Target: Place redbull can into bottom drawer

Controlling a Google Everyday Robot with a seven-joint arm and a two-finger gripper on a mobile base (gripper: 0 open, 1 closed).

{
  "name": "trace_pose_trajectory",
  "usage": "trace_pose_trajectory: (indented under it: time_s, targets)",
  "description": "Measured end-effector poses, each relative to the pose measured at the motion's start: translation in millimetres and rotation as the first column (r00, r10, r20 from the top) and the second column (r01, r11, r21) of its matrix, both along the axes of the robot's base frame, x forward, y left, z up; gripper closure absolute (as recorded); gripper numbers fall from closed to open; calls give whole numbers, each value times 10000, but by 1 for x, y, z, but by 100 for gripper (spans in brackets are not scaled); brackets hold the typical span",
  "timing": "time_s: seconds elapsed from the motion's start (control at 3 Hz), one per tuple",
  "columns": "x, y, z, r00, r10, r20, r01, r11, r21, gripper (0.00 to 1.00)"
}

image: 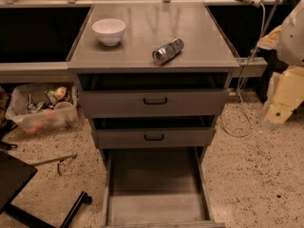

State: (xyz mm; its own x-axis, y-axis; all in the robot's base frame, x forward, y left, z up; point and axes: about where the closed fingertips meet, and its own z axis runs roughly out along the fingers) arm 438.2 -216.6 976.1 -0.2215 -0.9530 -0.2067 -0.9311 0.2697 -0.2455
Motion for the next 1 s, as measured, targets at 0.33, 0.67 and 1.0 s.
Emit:
trace_pose_trajectory:
  time_s: [0.33, 0.67, 1.0]
  targets:
    - [1, 0, 1, 10000, -5, 47, 5, 10000, 16, 0]
    - [38, 10, -2, 9979, 395, 515, -380, 9988, -297, 0]
    - [98, 17, -2, 9887, 757, 1296, -713, 9967, -384, 0]
